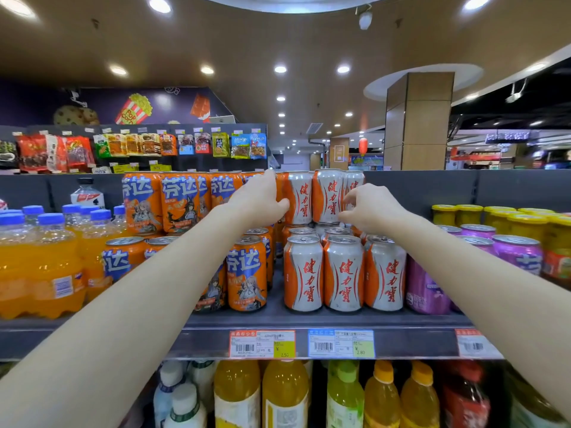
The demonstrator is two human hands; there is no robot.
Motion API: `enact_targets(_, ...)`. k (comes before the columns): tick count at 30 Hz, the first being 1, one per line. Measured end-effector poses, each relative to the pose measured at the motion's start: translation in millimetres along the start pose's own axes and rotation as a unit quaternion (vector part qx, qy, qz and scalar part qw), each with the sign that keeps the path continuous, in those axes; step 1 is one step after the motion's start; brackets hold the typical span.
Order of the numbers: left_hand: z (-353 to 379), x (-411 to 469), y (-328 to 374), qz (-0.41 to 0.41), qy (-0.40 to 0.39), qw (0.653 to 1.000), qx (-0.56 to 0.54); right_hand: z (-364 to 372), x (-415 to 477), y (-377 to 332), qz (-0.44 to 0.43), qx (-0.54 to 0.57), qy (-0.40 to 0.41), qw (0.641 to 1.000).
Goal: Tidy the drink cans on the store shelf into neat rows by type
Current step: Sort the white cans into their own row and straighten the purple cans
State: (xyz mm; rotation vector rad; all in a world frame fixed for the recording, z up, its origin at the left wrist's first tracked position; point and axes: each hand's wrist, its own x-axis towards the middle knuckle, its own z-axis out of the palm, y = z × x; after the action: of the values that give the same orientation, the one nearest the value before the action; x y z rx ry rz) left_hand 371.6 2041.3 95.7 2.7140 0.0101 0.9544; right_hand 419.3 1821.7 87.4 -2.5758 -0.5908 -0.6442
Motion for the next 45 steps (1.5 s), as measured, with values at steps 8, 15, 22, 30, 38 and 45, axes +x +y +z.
enact_targets(8, -10, -54, 25, 0.083, 0.007, 0.996, 0.03, -22, -58, 9, -0.043, -0.01, -0.018, 0.999)
enact_targets(15, -12, -101, 48, 0.081, 0.018, 0.993, 0.087, -24, -94, 15, -0.052, -0.018, -0.008, 0.998)
enact_targets(22, -23, -144, 32, 0.049, 0.07, 0.983, 0.163, -24, -141, 25, -0.061, -0.06, 0.027, 0.996)
enact_targets(30, -41, -194, -24, -0.034, 0.044, 0.981, 0.184, -16, -169, -11, -0.109, -0.047, 0.052, 0.992)
enact_targets(38, -56, -212, -73, -0.107, 0.052, 0.975, 0.188, 15, -160, -92, -0.14, 0.069, 0.027, 0.987)
enact_targets(45, -62, -213, -117, -0.177, 0.101, 0.966, 0.162, 70, -143, -144, -0.029, 0.133, 0.021, 0.991)
